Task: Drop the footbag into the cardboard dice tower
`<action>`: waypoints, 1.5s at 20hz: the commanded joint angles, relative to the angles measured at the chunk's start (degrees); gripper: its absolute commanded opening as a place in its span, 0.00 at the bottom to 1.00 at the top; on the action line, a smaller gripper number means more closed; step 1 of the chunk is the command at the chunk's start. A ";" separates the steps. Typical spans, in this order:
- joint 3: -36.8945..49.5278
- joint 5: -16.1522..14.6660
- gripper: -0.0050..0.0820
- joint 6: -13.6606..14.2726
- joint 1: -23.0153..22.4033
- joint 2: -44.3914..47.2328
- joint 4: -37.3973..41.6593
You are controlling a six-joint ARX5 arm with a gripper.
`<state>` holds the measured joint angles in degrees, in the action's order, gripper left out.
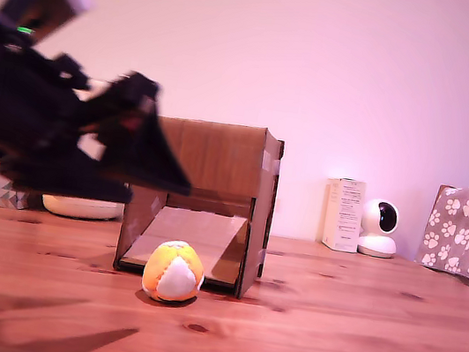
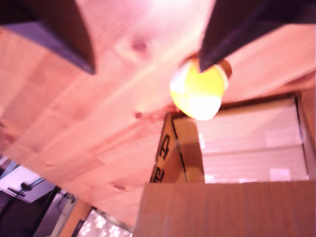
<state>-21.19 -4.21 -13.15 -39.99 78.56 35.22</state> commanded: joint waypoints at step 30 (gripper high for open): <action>-15.69 -3.21 0.11 5.09 4.70 28.00 -1.86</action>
<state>-37.32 -6.61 -8.43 -35.18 104.88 34.11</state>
